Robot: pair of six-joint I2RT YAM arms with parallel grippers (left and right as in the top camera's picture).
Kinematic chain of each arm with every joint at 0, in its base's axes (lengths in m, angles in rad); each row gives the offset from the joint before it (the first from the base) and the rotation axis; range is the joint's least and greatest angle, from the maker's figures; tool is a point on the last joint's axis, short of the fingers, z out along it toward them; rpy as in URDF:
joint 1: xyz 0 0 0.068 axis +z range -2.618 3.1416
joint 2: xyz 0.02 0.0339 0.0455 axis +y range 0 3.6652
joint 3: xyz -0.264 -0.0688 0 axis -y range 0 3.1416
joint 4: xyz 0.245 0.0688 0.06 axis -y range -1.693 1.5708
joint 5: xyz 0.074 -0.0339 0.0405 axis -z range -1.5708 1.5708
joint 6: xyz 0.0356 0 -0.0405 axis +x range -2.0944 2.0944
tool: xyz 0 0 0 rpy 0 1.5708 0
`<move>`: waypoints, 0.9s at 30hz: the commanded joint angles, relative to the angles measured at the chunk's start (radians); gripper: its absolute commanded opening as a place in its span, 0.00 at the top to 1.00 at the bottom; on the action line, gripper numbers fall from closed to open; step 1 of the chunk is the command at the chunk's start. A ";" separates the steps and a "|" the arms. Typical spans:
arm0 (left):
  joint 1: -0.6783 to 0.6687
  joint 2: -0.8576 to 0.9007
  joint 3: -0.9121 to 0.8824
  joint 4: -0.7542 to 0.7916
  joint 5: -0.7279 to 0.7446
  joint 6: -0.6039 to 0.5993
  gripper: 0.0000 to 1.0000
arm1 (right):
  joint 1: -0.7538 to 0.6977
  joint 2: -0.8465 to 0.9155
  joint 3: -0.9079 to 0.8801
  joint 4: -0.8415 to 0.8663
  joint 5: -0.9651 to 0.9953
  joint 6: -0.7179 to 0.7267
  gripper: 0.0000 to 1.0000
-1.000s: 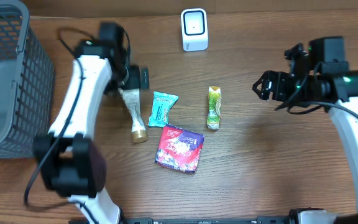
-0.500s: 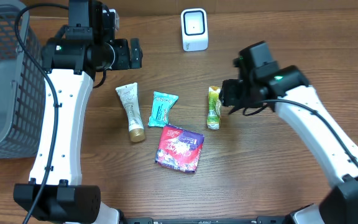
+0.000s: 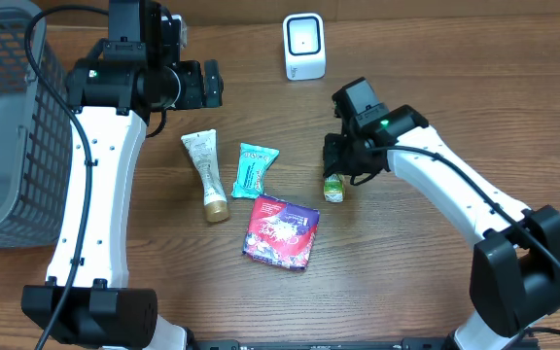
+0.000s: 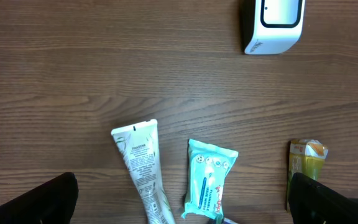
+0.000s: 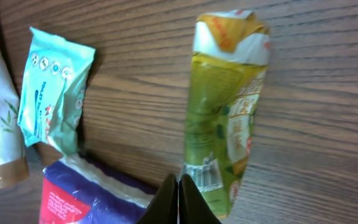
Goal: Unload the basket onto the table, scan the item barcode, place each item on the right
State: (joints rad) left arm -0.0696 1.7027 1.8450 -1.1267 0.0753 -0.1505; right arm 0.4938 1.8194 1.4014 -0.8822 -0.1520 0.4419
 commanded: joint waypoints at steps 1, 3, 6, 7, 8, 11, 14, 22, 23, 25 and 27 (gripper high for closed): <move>0.010 0.006 0.003 0.002 0.011 0.020 0.00 | 0.011 -0.009 0.012 0.006 0.005 0.014 0.95; 0.010 0.006 0.003 0.002 0.011 0.020 0.00 | 0.011 -0.009 0.012 0.006 0.006 0.031 0.95; 0.010 0.006 0.003 0.002 0.011 0.020 0.00 | 0.011 -0.009 0.012 0.006 0.006 0.034 0.95; 0.010 0.006 0.003 0.002 0.011 0.020 0.00 | 0.011 -0.009 0.011 0.006 0.006 0.034 0.95; 0.010 0.006 0.003 0.002 0.011 0.020 0.00 | 0.011 -0.009 0.011 0.005 0.006 0.034 0.95; 0.010 0.006 0.003 0.002 0.011 0.020 0.00 | 0.011 -0.009 0.011 0.005 0.006 0.034 0.95; 0.010 0.006 0.003 0.002 0.011 0.020 0.00 | 0.011 -0.008 0.011 0.005 0.006 0.034 0.95; 0.010 0.006 0.003 0.002 0.011 0.020 0.00 | 0.011 0.036 0.011 0.005 0.002 0.034 0.95; 0.010 0.006 0.003 0.002 0.011 0.020 0.00 | 0.011 0.041 0.011 0.005 0.002 0.034 0.95; 0.010 0.006 0.003 0.002 0.011 0.020 0.00 | 0.011 0.055 0.011 0.002 0.002 0.034 0.95; 0.010 0.006 0.003 0.002 0.011 0.020 0.00 | 0.011 0.067 0.011 0.001 0.003 0.034 0.95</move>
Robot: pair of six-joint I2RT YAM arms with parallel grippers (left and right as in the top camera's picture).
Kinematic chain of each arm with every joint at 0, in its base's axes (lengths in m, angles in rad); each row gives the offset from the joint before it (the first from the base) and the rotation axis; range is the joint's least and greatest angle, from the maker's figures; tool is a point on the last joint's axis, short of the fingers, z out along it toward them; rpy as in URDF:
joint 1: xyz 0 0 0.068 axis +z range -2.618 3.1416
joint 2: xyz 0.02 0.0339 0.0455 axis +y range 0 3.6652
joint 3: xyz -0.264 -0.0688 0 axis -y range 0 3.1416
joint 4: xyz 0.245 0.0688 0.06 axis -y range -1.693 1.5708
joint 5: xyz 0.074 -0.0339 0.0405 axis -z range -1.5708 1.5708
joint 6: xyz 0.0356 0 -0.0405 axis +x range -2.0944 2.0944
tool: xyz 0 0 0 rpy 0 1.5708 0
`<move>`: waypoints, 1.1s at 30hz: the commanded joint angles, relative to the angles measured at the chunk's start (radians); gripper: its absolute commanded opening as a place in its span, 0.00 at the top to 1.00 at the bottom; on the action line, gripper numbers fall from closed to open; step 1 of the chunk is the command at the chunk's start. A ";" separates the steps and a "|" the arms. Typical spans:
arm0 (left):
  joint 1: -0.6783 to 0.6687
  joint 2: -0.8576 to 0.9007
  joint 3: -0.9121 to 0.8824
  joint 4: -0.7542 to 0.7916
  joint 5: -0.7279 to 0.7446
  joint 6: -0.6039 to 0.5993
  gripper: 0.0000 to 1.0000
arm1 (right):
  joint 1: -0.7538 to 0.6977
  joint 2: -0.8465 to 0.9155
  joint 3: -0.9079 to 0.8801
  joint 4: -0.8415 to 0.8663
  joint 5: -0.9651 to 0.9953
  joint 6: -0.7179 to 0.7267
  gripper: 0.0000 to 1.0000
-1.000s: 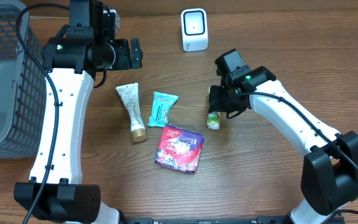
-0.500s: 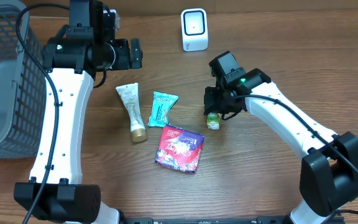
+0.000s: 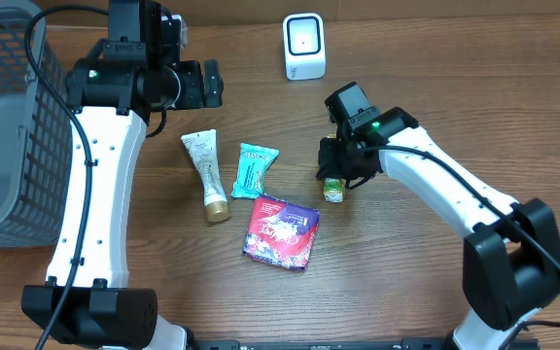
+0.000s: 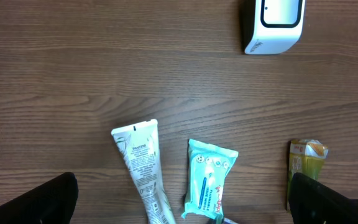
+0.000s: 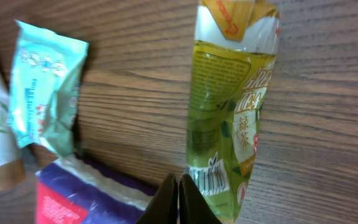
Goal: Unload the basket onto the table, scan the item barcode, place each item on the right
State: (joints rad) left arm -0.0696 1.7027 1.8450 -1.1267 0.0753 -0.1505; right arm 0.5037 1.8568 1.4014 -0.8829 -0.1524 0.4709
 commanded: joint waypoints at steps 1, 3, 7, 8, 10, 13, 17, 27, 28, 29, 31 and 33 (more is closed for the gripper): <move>0.010 0.006 0.003 0.002 0.011 0.020 0.00 | 0.001 0.034 0.011 0.001 0.003 0.006 0.95; 0.010 0.006 0.003 0.002 0.011 0.020 0.00 | 0.000 0.049 0.011 -0.001 0.007 0.013 0.94; 0.010 0.006 0.003 0.002 0.011 0.020 0.00 | -0.001 0.091 0.011 -0.007 0.006 0.013 0.94; 0.010 0.006 0.003 0.002 0.011 0.020 0.00 | -0.001 0.103 0.011 -0.009 0.005 0.013 0.94; 0.010 0.006 0.003 0.002 0.011 0.020 0.00 | -0.001 0.121 0.011 -0.012 0.002 0.013 0.94; 0.010 0.006 0.003 0.002 0.011 0.020 0.00 | -0.001 0.131 0.011 -0.011 0.002 0.021 0.93; 0.010 0.006 0.003 0.002 0.011 0.020 0.00 | -0.011 0.132 0.011 -0.014 0.003 0.024 0.88; 0.010 0.006 0.003 0.002 0.011 0.019 0.00 | -0.029 0.127 0.025 -0.057 0.073 0.009 0.87; 0.010 0.006 0.003 0.002 0.011 0.019 0.00 | -0.029 0.121 0.036 -0.059 0.051 -0.008 0.87; 0.010 0.006 0.003 0.002 0.011 0.019 0.00 | -0.029 0.113 0.052 -0.063 0.033 -0.021 0.85; 0.010 0.006 0.003 0.002 0.011 0.020 0.00 | -0.029 0.090 0.089 -0.078 0.025 -0.034 0.78; 0.010 0.006 0.003 0.002 0.011 0.020 0.00 | -0.029 0.058 0.138 -0.098 0.055 -0.034 0.73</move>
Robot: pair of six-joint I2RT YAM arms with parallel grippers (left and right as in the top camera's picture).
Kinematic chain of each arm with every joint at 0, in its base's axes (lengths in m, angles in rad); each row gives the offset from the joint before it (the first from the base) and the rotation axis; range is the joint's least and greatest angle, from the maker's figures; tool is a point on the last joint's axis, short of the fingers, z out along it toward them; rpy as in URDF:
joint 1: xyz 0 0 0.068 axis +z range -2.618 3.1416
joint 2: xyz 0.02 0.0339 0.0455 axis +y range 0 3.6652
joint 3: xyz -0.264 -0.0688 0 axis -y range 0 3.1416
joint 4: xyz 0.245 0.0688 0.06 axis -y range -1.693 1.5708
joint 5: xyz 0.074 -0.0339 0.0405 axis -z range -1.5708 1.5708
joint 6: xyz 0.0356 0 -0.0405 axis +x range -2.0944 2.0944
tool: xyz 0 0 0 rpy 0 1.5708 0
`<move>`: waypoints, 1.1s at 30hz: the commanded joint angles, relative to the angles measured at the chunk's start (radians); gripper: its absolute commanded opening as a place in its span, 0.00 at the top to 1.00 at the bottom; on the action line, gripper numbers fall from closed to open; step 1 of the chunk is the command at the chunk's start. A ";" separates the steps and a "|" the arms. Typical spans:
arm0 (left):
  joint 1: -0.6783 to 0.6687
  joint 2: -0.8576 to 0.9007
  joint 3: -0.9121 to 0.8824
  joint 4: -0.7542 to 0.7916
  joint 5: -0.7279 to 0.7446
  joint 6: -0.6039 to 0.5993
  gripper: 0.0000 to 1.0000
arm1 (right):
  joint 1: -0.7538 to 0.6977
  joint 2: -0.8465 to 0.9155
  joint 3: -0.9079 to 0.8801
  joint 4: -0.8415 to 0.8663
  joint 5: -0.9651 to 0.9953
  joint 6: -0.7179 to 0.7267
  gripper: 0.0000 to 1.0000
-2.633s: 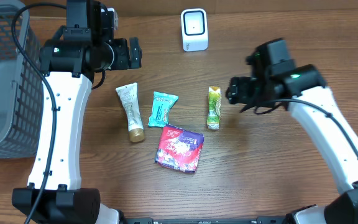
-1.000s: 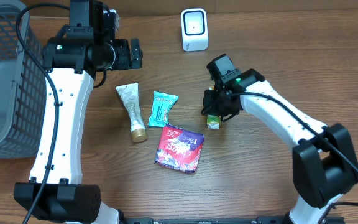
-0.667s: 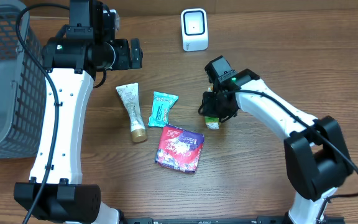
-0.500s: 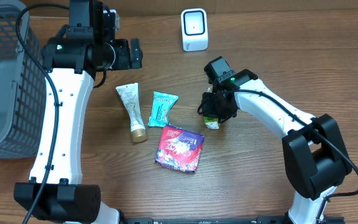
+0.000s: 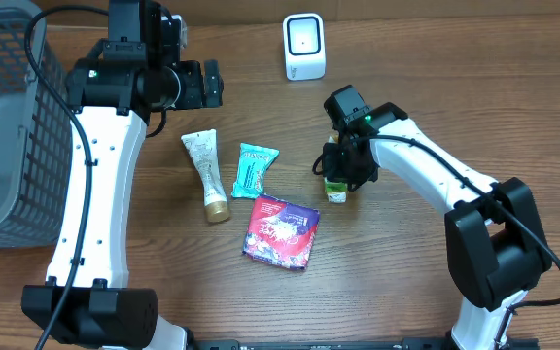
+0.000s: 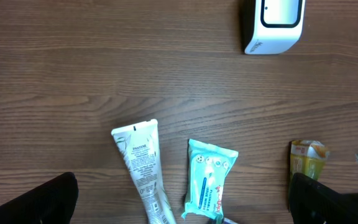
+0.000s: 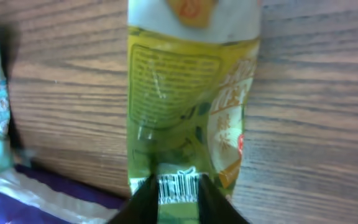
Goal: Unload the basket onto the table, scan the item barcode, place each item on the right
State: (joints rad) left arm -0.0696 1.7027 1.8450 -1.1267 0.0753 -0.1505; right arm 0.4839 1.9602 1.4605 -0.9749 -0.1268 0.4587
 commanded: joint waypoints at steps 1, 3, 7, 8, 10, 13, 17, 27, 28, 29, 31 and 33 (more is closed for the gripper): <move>0.010 0.006 0.003 0.001 0.010 0.020 0.00 | -0.010 -0.057 0.100 -0.013 0.050 -0.023 0.70; 0.010 0.006 0.003 0.002 0.011 0.020 0.00 | -0.010 -0.078 0.148 -0.015 0.084 -0.070 0.61; 0.010 0.006 0.003 0.002 0.011 0.020 0.00 | -0.020 -0.079 0.176 0.016 0.100 -0.119 0.54; 0.010 0.006 0.003 0.001 0.011 0.020 0.00 | -0.022 -0.071 0.172 0.037 0.101 -0.136 0.53; 0.010 0.006 0.003 0.001 0.011 0.020 0.00 | -0.021 -0.053 0.162 0.085 0.100 -0.189 0.50; 0.010 0.006 0.003 0.002 0.011 0.020 0.00 | -0.019 -0.011 0.162 0.129 0.083 -0.250 0.42; 0.010 0.006 0.003 0.002 0.011 0.020 0.00 | -0.019 0.063 0.162 0.159 -0.089 -0.391 0.28; 0.010 0.006 0.003 0.002 0.011 0.020 0.00 | -0.032 0.106 0.163 0.102 0.027 -0.357 0.41; 0.010 0.006 0.003 0.001 0.011 0.020 0.00 | -0.039 0.106 0.163 0.085 0.068 -0.336 0.42; 0.010 0.006 0.003 0.002 0.011 0.020 0.00 | -0.046 0.105 0.163 0.063 0.117 -0.310 0.43; 0.010 0.006 0.003 0.002 0.011 0.020 0.00 | -0.062 0.105 0.164 0.012 0.204 -0.262 0.44; 0.010 0.006 0.003 0.002 0.011 0.020 0.00 | -0.080 0.104 0.164 -0.047 0.275 -0.223 0.44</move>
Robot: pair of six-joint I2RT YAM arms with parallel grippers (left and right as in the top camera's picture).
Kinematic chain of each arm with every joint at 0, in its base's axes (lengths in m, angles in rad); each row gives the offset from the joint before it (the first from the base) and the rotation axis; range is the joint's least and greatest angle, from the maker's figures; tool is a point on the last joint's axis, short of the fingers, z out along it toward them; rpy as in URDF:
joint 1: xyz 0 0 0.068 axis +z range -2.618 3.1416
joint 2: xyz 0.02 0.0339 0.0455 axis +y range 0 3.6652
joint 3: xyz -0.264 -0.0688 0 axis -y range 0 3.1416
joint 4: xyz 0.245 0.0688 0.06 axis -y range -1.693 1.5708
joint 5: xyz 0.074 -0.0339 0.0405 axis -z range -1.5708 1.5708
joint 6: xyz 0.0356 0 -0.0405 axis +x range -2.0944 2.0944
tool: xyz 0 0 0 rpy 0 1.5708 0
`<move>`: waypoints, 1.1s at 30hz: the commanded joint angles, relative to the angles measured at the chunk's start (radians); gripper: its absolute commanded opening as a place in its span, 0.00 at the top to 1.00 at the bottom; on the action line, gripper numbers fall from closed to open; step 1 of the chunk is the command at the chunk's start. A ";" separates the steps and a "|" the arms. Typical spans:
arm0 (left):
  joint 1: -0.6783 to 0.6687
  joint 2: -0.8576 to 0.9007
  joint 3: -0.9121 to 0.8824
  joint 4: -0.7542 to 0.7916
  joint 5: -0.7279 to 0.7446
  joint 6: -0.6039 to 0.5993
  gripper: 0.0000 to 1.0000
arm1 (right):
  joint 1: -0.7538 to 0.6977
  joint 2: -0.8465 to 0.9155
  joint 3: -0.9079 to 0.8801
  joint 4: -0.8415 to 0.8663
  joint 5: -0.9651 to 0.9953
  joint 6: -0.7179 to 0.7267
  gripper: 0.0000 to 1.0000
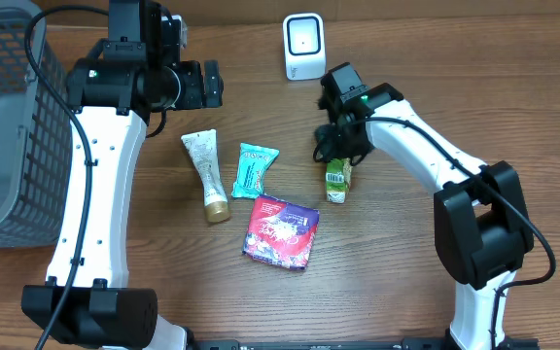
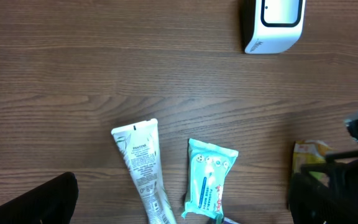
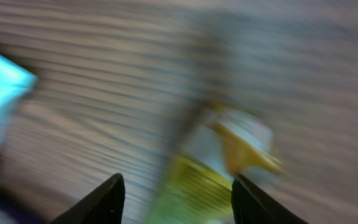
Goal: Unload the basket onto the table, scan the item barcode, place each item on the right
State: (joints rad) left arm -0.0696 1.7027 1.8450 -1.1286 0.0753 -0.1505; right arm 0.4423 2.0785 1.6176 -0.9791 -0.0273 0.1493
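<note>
The green tea packet point(image 1: 336, 181) lies flat on the table, right of the teal pack; it shows as a blur point(image 3: 216, 168) in the right wrist view. My right gripper point(image 1: 333, 146) hovers over the packet's far end, open, with nothing between its fingers point(image 3: 98, 202). The white scanner point(image 1: 304, 46) stands at the far edge, also in the left wrist view point(image 2: 272, 25). My left gripper point(image 1: 212, 85) is held high at the far left, open and empty point(image 2: 179, 208).
A white tube point(image 1: 205, 175), a teal wipes pack point(image 1: 254, 167) and a purple packet point(image 1: 282, 229) lie left of and in front of the green packet. A grey wire basket fills the left edge.
My right gripper has opened wide and shifted toward the far end of the green packet. The right wrist view is now motion-blurred. The left arm has not moved.
My right gripper was shut with its tips beside the green packet's barcode end, and stayed shut a second later. Then its jaws stood slightly apart over the barcode. Now it is wide open over the packet's top end. The packet stays on the table.
</note>
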 commanded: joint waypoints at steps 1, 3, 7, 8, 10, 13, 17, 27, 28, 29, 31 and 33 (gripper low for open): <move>0.010 0.006 0.003 0.003 0.011 0.020 0.00 | -0.047 -0.014 0.007 -0.065 0.196 0.103 0.44; 0.010 0.006 0.003 0.003 0.010 0.020 0.00 | -0.067 -0.016 0.007 -0.118 0.230 0.145 0.44; 0.010 0.006 0.003 0.003 0.011 0.020 0.00 | -0.114 -0.031 0.015 -0.216 0.235 0.217 0.44; 0.010 0.006 0.003 0.003 0.011 0.020 0.00 | -0.127 -0.037 0.022 -0.245 0.227 0.223 0.44; 0.010 0.006 0.003 0.003 0.011 0.020 0.00 | -0.146 -0.047 0.043 -0.296 0.183 0.222 0.43; 0.010 0.006 0.003 0.003 0.011 0.020 0.00 | -0.169 -0.066 0.094 -0.384 0.093 0.213 0.42; 0.010 0.006 0.003 0.003 0.011 0.020 0.00 | -0.180 -0.086 0.118 -0.460 -0.082 0.174 0.38; 0.010 0.006 0.003 0.003 0.011 0.020 0.00 | -0.045 -0.086 0.026 -0.336 -0.198 0.291 0.38; 0.010 0.006 0.003 0.003 0.011 0.020 0.00 | -0.026 -0.086 0.022 -0.330 -0.156 0.327 0.38; 0.010 0.006 0.003 0.003 0.011 0.020 0.00 | -0.007 -0.084 0.021 -0.331 -0.100 0.376 0.38; 0.010 0.006 0.003 0.003 0.011 0.020 0.00 | 0.023 -0.084 0.019 -0.333 0.014 0.469 0.38; 0.010 0.006 0.003 0.003 0.011 0.020 0.00 | 0.047 -0.081 0.019 -0.331 0.135 0.566 0.34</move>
State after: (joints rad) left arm -0.0696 1.7027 1.8450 -1.1290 0.0753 -0.1505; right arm 0.4633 2.0167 1.6432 -1.3132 -0.1001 0.5194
